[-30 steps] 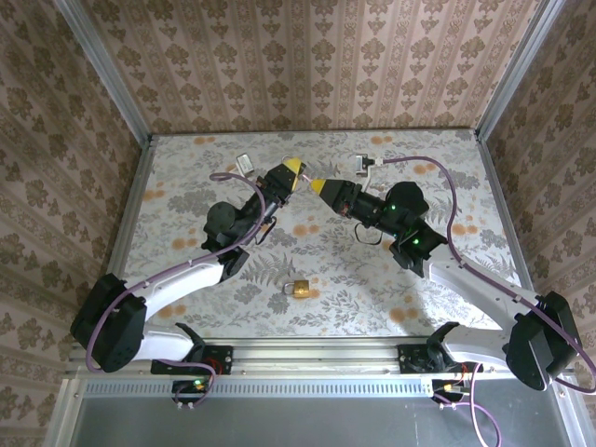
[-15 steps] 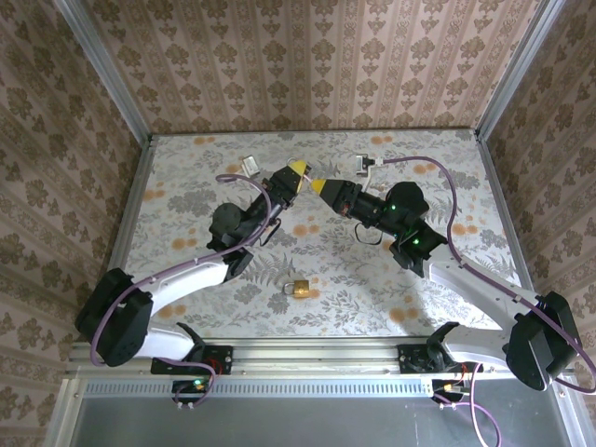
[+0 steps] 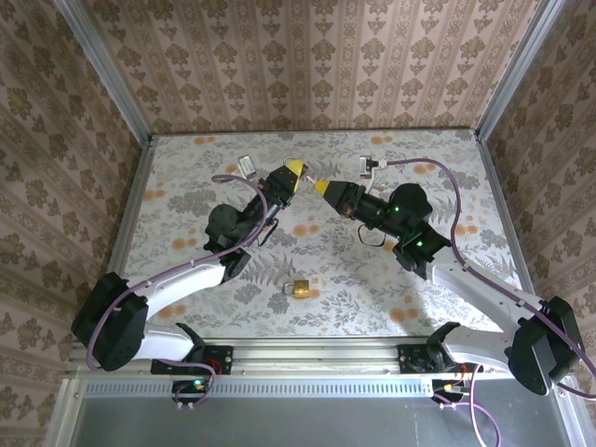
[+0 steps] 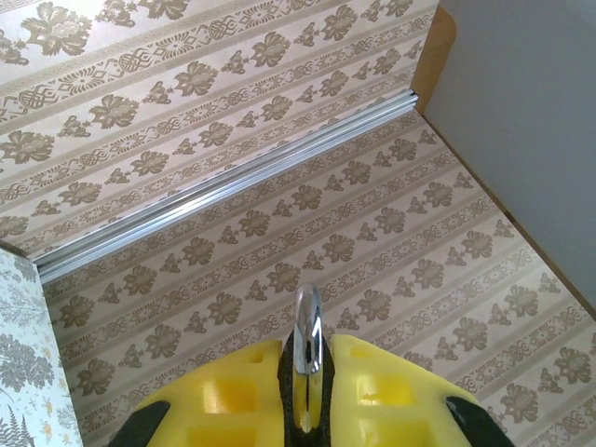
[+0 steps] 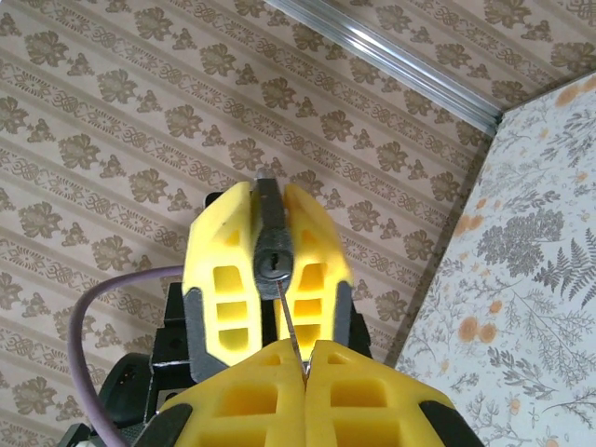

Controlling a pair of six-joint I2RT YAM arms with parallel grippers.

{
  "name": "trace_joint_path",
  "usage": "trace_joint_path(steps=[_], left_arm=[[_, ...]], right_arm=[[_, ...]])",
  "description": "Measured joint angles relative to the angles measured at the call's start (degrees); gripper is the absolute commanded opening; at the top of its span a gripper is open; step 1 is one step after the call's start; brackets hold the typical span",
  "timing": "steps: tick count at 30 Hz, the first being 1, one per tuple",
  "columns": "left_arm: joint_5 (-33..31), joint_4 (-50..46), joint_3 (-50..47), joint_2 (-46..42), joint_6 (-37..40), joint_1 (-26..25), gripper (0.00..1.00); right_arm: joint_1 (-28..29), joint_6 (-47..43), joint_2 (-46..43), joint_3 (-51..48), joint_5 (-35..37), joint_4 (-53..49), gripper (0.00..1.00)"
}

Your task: Unlock with the key

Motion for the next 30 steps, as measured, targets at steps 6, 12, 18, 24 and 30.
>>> trace_joint_path(steps=[6, 12, 18, 24, 30], left_arm=[[0.02, -0.02, -0.02, -0.04, 0.00, -0.07, 0.00], [0.02, -0.02, -0.02, -0.02, -0.02, -0.17, 0.00], [0.02, 0.02, -0.02, 0.44, -0.02, -0.81, 0.00], [-1.05, 0.46, -0.02, 1.44, 0.07, -1.55, 0.00], [-1.66, 0.85, 0.07, 1.81, 0.66, -1.90, 0.00]], right_arm=[[0.00, 0.04, 0.02, -0.07, -0.02, 0.09, 0.00], [0.00, 0.04, 0.02, -0.07, -0.02, 0.07, 0.00], [0.00, 0.22, 0.24, -0.07, -0.02, 0.09, 0.00], [-0.13, 0.22, 0.35, -0.09, 0.00, 0.07, 0.00], [-0.31, 0.24, 0.35, -0.17, -0.02, 0.04, 0.00]])
